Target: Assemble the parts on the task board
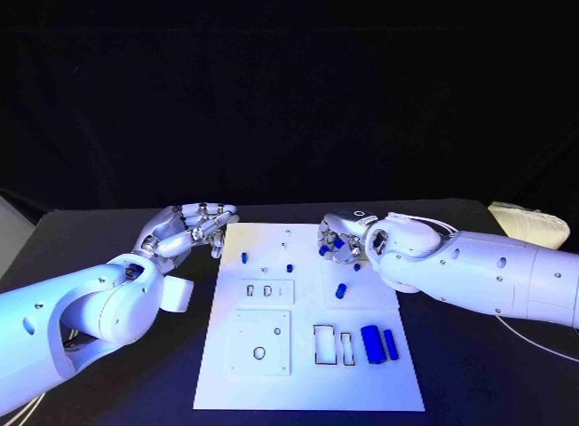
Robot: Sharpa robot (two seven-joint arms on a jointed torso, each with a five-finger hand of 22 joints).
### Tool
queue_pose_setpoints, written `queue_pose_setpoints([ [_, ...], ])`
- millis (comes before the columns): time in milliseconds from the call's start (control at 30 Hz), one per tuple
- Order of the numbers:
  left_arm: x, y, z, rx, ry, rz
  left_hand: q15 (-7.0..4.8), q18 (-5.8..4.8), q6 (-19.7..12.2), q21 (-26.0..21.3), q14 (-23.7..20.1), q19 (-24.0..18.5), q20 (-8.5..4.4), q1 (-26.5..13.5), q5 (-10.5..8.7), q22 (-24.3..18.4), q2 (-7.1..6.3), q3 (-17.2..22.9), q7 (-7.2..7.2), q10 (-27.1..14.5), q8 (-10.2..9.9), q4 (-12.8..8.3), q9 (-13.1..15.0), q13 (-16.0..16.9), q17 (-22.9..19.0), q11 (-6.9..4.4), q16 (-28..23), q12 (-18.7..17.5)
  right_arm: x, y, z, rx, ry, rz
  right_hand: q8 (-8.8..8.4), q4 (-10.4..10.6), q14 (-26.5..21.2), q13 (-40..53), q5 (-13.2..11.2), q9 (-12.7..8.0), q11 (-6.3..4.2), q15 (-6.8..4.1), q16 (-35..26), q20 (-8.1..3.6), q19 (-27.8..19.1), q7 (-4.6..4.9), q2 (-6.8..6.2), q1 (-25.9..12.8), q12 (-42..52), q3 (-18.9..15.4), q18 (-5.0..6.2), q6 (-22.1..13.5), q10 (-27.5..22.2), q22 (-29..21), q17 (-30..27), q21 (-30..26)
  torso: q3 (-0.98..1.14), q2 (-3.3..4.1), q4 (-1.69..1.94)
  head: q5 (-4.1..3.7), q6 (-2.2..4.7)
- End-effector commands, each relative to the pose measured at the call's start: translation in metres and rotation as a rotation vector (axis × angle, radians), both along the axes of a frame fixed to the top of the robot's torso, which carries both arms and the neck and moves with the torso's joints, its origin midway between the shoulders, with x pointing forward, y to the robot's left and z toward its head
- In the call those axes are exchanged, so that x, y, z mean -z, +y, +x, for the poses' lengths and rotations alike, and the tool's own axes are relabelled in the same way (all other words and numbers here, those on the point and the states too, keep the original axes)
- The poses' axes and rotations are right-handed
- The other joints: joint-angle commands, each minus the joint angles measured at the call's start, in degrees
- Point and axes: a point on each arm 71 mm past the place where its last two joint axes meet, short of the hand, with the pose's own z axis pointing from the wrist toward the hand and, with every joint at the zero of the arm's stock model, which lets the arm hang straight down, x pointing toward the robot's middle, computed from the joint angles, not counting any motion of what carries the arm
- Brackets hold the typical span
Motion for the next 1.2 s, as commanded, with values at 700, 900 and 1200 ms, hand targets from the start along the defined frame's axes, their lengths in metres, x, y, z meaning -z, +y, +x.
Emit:
queue_pose_setpoints([
  [700,0.0,-0.001,0.001,0.009,0.01,-0.007,-0.1,-0.56,-0.35,0.61,-0.37,-0.59,0.22,-0.19,-0.13,0.21,0.19,0.52,-0.07,-0.57,-0.36,-0.57,0.13,-0.1,-0.18,-0.06,-0.45,-0.06,-0.02,0.01,-0.001,0.054,-0.17,0.129,3.53,-1.35,1.27,1.31,0.14,4.06,-1.59,-1.4,0.83,-1.36,0.81,-1.24,2.47,0.97,0.34,-0.07,-1.41,2.28,4.28,6.1,0.3,0.86,-0.09,0.34,0.05,0.01,1.06],
  [900,0.0,-0.002,0.0,0.012,0.012,-0.008,-0.1,-0.56,-0.35,0.61,-0.37,-0.59,0.22,-0.19,-0.13,0.21,0.19,0.52,-0.07,-0.57,-0.36,-0.57,0.13,-0.1,-0.18,-0.06,-0.45,-0.06,-0.022,0.02,0.007,0.078,-0.188,0.131,3.65,-1.3,1.23,1.33,-0.06,4.32,-1.6,-1.42,0.73,-1.39,0.71,-1.28,2.4,0.74,0.15,-0.19,-1.37,2.12,4.24,5.95,0.05,0.77,-0.15,0.44,0.27,0.13,1.18],
  [1200,0.0,-0.003,0.0,0.016,0.014,-0.009,-0.1,-0.56,-0.35,0.61,-0.37,-0.59,0.22,-0.19,-0.13,0.21,0.19,0.52,-0.07,-0.57,-0.36,-0.57,0.13,-0.1,-0.18,-0.06,-0.45,-0.06,-0.022,0.039,0.016,0.082,-0.197,0.131,3.64,-1.32,1.2,1.32,-0.2,4.53,-1.56,-1.41,0.72,-1.4,0.65,-1.25,2.29,0.61,-0.12,-0.23,-1.36,1.8,4.04,5.89,-0.03,0.72,-0.09,0.58,0.24,0.24,1.04],
])
